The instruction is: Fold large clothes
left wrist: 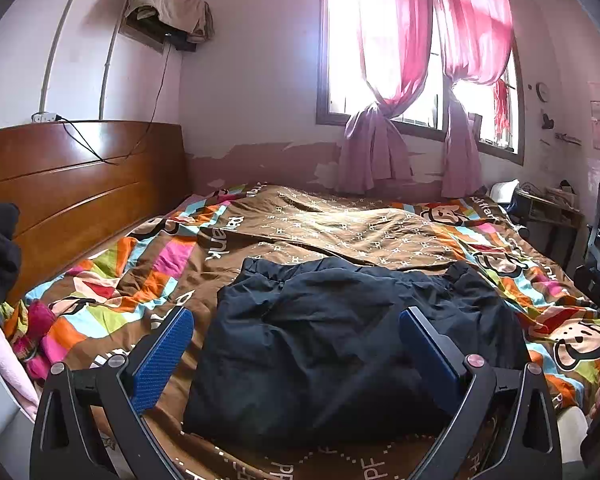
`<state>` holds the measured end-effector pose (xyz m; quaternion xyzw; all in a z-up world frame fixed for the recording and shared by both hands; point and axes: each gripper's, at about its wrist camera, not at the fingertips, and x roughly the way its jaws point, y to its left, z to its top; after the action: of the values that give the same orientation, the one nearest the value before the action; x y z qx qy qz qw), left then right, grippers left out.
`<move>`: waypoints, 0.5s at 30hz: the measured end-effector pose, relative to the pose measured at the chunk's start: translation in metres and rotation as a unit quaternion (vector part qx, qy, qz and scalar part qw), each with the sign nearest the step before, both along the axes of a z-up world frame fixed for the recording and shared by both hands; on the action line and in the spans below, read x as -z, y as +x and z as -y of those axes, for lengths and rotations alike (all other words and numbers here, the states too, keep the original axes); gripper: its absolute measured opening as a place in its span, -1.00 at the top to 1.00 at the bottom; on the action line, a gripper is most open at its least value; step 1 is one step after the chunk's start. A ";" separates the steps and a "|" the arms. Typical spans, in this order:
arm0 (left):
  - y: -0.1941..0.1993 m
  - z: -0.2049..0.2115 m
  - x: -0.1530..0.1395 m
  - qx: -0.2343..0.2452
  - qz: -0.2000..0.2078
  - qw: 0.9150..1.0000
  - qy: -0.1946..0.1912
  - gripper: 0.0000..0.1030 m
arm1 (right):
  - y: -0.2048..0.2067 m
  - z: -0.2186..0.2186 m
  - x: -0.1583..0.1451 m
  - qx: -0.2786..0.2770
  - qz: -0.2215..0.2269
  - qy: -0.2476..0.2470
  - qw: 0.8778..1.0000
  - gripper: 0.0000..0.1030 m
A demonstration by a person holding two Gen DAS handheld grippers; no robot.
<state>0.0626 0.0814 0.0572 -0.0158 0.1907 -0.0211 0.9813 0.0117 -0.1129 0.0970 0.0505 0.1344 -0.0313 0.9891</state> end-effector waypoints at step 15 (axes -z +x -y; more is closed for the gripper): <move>-0.029 0.001 0.018 0.003 0.007 1.000 -0.006 -1.00 | -0.026 -0.026 0.021 -0.012 -0.021 -0.005 1.000 -0.97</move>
<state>0.0334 0.0799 0.0393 -0.0213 0.1835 -0.0249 0.9825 -0.0141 -0.0872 0.0757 0.0434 0.1552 -0.0207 0.9867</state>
